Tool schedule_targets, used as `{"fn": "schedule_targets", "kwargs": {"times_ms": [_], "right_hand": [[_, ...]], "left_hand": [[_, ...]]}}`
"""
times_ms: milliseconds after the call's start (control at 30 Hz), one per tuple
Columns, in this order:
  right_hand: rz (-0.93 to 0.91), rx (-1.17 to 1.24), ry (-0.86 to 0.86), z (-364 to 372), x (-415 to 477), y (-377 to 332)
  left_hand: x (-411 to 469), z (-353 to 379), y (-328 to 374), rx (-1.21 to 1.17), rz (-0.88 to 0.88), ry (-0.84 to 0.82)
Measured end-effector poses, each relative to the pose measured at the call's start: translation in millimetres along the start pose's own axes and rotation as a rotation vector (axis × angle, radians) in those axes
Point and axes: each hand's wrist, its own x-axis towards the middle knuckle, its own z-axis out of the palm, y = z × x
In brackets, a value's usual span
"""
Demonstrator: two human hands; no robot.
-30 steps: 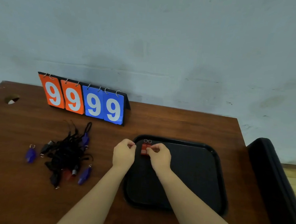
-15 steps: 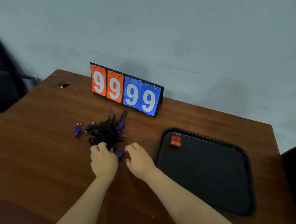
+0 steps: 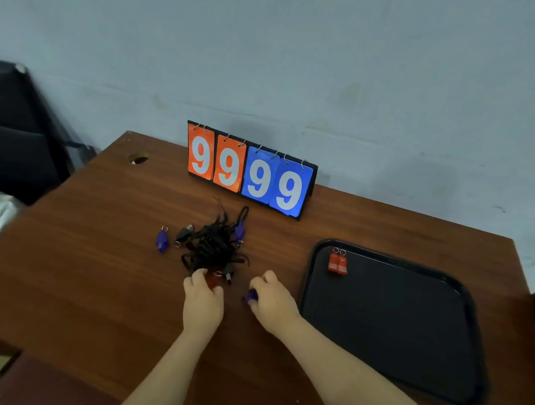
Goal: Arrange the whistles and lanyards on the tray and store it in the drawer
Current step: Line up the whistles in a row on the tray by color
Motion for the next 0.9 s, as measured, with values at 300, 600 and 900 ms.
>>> {"fn": "schedule_targets", "kwargs": {"times_ms": [300,600,900], "right_hand": [[0.422,1.086,0.242,-76.2,-35.6,3.9],[0.304,0.701,0.452,-136.5,-106.4,42.3],[0.163,0.249,0.503,-151.2,-165.5,69.6]], "left_hand": [[-46.5,-5.2,85.2,-0.747,-0.384,-0.52],[-114.9,13.1,149.3,-1.125,-0.359,-0.942],[-156.7,42.6,178.4,-1.191,-0.321,-1.144]]}}
